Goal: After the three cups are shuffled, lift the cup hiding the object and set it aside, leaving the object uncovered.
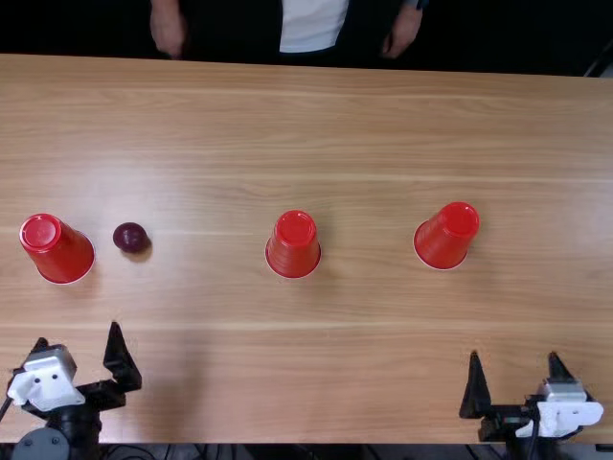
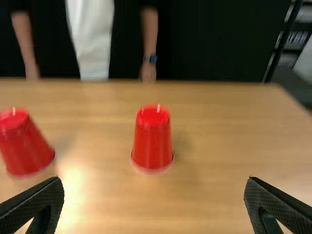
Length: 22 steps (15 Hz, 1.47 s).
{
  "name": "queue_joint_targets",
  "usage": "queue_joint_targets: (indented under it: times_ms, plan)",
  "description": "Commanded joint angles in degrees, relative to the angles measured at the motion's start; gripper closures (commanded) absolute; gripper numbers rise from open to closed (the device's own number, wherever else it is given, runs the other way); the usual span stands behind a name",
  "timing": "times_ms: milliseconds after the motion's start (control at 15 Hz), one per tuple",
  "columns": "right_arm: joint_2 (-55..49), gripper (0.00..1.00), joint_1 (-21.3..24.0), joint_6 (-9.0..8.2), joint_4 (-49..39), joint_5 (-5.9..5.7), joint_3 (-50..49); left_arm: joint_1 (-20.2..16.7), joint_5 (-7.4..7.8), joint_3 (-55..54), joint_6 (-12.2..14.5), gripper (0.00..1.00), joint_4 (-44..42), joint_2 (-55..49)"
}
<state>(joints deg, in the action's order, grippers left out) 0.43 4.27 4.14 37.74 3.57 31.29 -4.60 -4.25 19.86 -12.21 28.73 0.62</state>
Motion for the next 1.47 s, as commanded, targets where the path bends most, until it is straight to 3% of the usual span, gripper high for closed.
queue_joint_targets:
  times_ms: [0, 200, 400, 467, 600, 667, 1067, 1400]
  plan:
    - [-0.4, 0.0, 0.8, -0.45, -3.9, -1.46, -2.4, -0.3, 0.35, -2.1, 0.5, 0.0, -3.8, -0.6]
    - [-0.4, 0.0, 0.8, -0.45, -20.1, -1.46, -9.9, 0.0, 1.3, -6.3, 0.5, 0.0, -9.5, -0.6]
    - [-0.4, 0.0, 0.8, -0.35, -34.3, -1.36, -17.4, 0.1, 4.04, -11.2, 0.7, 0.0, -15.8, -0.6]
    - [-0.4, 0.0, 0.7, -0.35, -36.9, -1.25, -20.0, 0.1, 4.25, -13.1, 2.5, 0.0, -18.0, -0.6]
    - [-0.4, 0.0, 0.7, -0.35, -38.8, -1.04, -23.0, 0.1, 4.36, -15.4, 8.0, 0.0, -19.4, -0.6]
    - [-0.4, 0.0, 0.7, -0.35, -38.8, -0.94, -24.1, 0.1, 4.25, -15.9, 9.1, 0.0, -19.4, -0.6]
    - [-0.4, 0.0, 0.6, -0.77, -38.9, -1.36, -30.0, 0.2, 4.36, -18.9, 9.1, 0.0, -19.4, -0.6]
    - [-0.4, 0.0, 0.6, -0.45, -38.9, -1.04, -30.0, 0.2, 4.25, -19.9, 8.6, 0.0, -19.8, -0.6]
